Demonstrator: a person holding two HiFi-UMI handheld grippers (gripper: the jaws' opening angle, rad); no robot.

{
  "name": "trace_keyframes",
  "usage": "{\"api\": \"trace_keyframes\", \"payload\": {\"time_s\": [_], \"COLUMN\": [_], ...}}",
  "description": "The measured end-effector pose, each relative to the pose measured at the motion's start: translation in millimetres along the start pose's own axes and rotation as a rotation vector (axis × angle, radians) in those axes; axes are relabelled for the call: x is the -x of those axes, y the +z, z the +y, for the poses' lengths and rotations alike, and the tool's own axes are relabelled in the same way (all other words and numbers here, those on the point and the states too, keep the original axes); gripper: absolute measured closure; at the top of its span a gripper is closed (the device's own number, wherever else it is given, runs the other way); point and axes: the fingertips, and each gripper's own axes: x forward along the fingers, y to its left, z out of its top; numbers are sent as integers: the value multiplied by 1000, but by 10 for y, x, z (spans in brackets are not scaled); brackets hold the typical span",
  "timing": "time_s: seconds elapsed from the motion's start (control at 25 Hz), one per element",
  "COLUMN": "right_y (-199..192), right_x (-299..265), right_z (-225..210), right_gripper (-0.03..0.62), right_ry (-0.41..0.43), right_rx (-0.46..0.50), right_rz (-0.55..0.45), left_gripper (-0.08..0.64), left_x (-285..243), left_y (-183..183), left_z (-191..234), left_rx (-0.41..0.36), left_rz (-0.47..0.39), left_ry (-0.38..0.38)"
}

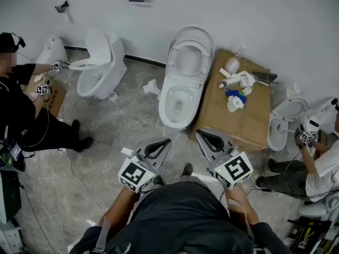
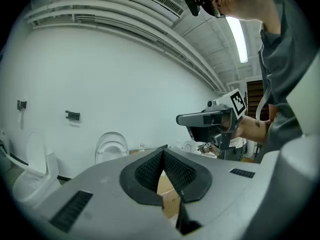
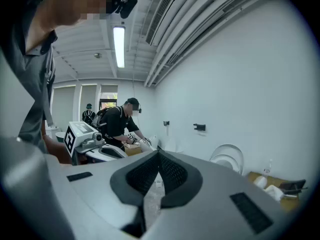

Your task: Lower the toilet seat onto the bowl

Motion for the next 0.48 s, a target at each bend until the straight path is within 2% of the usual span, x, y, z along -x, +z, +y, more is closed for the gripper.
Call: {"api": "trace_keyframes", "payload": {"time_s": [0.48], "right_y": [-49], "right_x": [-160], "right_z": [-53], "right_gripper": [584], "right_ry": [40], "right_rx": [8], "right_rz": [23], "left_gripper": [555], "left_x": [-43], "left_y": [-141], "left_z": [132], "left_rx": [27], "left_rz": [20], "left_ry": [36]}}
